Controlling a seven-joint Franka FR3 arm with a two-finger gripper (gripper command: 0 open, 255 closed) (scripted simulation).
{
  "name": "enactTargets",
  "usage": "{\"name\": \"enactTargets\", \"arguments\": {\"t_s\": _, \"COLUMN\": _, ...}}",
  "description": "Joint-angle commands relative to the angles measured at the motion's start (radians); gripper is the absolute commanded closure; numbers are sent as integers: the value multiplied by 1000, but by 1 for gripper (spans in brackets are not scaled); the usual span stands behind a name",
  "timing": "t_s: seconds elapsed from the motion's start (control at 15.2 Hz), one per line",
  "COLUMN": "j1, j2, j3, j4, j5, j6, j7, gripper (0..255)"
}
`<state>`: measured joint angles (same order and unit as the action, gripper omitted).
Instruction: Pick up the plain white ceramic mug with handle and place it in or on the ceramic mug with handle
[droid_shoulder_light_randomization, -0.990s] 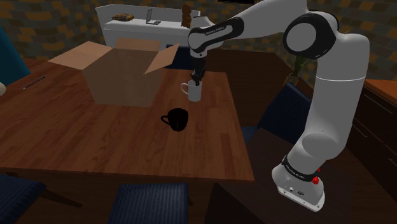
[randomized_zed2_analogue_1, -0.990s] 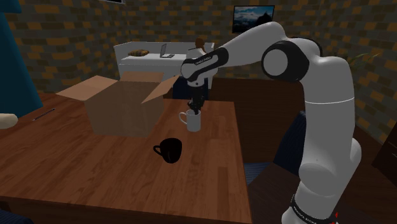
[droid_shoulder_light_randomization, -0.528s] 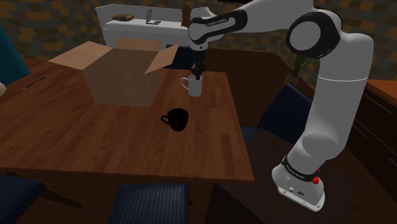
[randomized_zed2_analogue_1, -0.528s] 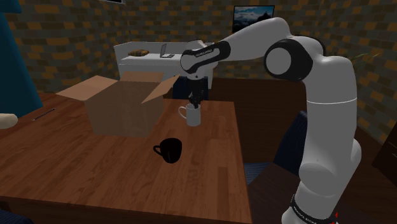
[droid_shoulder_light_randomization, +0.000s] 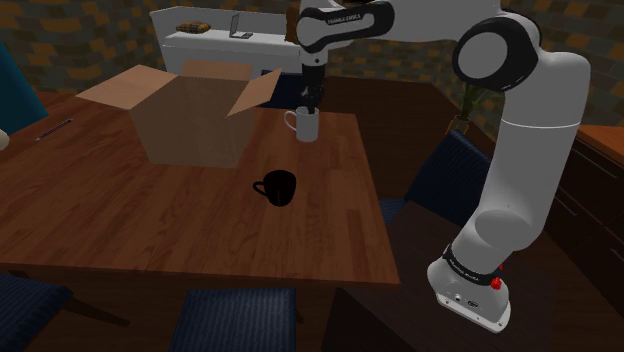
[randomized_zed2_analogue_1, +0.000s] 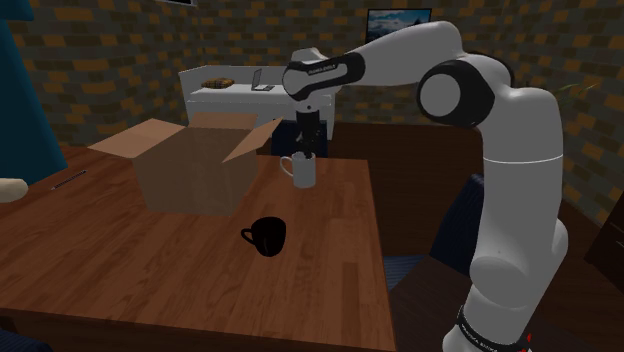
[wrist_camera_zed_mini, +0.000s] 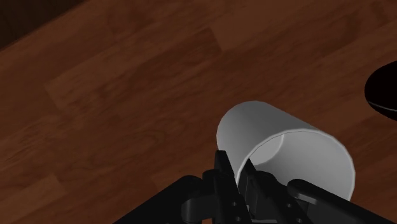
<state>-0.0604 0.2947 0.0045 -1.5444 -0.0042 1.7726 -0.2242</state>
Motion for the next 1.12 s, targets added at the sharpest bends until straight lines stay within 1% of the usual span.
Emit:
{"name": "enactTargets", "arguments": {"t_s": 0.0, "j1": 1, "j2": -1, "j3": 0, "j4": 28, "j5": 0, "j6": -30, "j7": 1, "gripper": 255}}
{"name": "enactTargets", "arguments": {"t_s": 0.59, "j1": 1, "j2": 4, "j3": 0, "j4": 149, "j5": 0, "j6": -146, "j7": 0, "gripper": 255}}
{"name": "enactTargets", "arguments": {"t_s": 1.06, "j1": 91, "j2": -83, "j3": 54, "j4": 60, "j5": -1, "j6": -143, "j7": 145, "gripper": 255}}
